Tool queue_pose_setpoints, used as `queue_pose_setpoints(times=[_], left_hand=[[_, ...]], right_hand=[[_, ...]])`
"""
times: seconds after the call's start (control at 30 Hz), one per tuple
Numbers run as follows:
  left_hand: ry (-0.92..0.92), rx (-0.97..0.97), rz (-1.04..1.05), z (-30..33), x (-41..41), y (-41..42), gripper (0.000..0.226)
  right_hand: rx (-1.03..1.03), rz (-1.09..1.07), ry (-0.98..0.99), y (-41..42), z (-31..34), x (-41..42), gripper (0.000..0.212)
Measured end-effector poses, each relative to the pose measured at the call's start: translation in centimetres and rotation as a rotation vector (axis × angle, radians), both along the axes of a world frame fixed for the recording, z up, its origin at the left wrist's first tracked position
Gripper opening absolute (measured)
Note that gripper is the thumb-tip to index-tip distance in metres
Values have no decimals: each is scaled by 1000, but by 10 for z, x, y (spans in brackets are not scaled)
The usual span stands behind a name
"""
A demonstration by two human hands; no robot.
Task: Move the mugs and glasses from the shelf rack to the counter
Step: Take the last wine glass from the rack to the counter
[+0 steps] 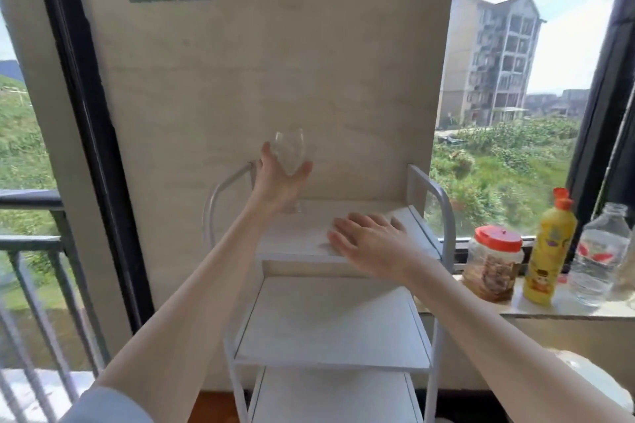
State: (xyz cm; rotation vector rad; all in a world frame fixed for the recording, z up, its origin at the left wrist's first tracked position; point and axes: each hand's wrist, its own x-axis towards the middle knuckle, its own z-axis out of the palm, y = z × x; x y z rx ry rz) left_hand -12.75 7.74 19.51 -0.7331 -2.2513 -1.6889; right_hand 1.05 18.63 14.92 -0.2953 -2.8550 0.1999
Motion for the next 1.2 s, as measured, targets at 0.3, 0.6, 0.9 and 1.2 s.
queue_pose_setpoints(times=[0.3, 0.6, 0.9, 1.2], left_hand=[[-75, 186, 17, 0, -5, 11, 68], [50, 357, -174, 12, 80, -22, 44], [47, 346, -332, -14, 242, -39, 27], [-64, 237, -790, -63, 474, 48, 70]], right_hand=[[-11, -2, 5, -1, -3, 2, 47], [-63, 23, 159, -16, 12, 46, 55], [-15, -105, 209, -35, -1, 246, 60], [-13, -539, 183, 6, -37, 506, 62]])
